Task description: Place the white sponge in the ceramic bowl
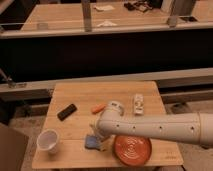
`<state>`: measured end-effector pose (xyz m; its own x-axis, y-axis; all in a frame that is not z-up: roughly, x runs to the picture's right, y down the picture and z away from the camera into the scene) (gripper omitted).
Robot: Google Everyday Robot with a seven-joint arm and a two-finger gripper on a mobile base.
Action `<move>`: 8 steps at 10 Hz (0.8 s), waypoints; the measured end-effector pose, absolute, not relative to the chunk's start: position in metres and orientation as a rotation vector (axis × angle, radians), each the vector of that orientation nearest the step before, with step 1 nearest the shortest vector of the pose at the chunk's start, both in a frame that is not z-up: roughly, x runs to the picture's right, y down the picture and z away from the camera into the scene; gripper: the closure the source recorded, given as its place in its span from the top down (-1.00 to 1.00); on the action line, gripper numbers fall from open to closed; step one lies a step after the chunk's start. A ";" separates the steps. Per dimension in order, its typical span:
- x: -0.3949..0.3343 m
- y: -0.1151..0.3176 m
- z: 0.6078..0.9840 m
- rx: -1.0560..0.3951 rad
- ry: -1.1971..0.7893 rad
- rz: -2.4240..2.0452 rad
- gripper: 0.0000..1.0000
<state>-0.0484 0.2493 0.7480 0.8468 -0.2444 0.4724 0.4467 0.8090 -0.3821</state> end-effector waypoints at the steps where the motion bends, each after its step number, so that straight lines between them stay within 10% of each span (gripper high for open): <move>1: -0.051 0.251 0.749 -0.509 -0.424 -0.385 0.60; 8: -0.061 0.264 0.768 -0.528 -0.423 -0.401 0.60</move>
<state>-0.0605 0.2642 0.7684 0.8390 -0.2548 0.4807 0.4665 0.7916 -0.3947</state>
